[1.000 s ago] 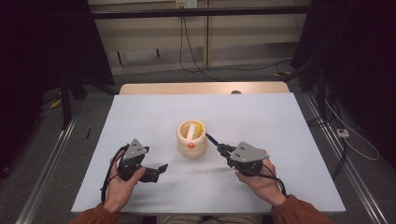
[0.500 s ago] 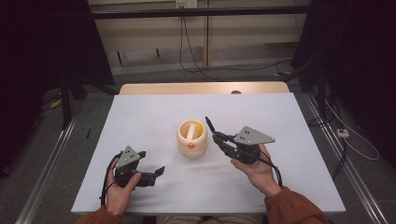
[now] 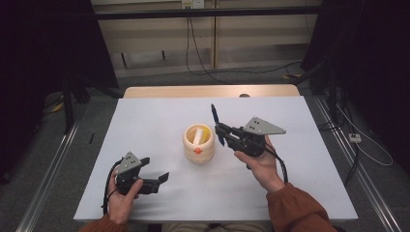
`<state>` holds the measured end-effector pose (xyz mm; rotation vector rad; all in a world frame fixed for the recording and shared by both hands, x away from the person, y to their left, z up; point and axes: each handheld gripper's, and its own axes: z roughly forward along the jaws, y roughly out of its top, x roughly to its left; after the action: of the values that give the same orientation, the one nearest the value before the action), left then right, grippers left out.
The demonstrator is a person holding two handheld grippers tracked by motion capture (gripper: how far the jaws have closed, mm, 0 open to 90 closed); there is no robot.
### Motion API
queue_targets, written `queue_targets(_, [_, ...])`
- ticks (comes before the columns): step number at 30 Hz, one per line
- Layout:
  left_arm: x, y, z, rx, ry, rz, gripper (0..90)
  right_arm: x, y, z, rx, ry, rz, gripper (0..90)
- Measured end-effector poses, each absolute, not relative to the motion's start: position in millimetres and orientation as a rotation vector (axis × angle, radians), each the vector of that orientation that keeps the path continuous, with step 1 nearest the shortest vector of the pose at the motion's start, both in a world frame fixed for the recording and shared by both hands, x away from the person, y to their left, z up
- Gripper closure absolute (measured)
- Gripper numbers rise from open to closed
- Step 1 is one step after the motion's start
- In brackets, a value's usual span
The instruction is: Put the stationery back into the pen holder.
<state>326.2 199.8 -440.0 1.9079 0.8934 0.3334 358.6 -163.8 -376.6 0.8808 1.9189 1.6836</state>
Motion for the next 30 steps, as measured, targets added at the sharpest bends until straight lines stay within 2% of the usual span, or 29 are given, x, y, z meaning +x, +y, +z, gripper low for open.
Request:
queue_targets(13, [328,202,-441,1.905,0.895,0.325,6.5,382,-145,-369,0.868,1.869,1.735,80.9])
queue_targets(30, [329,203,-442,1.900,0.898,0.310,6.3,402,-130,-388,0.903,1.871,1.755,80.9])
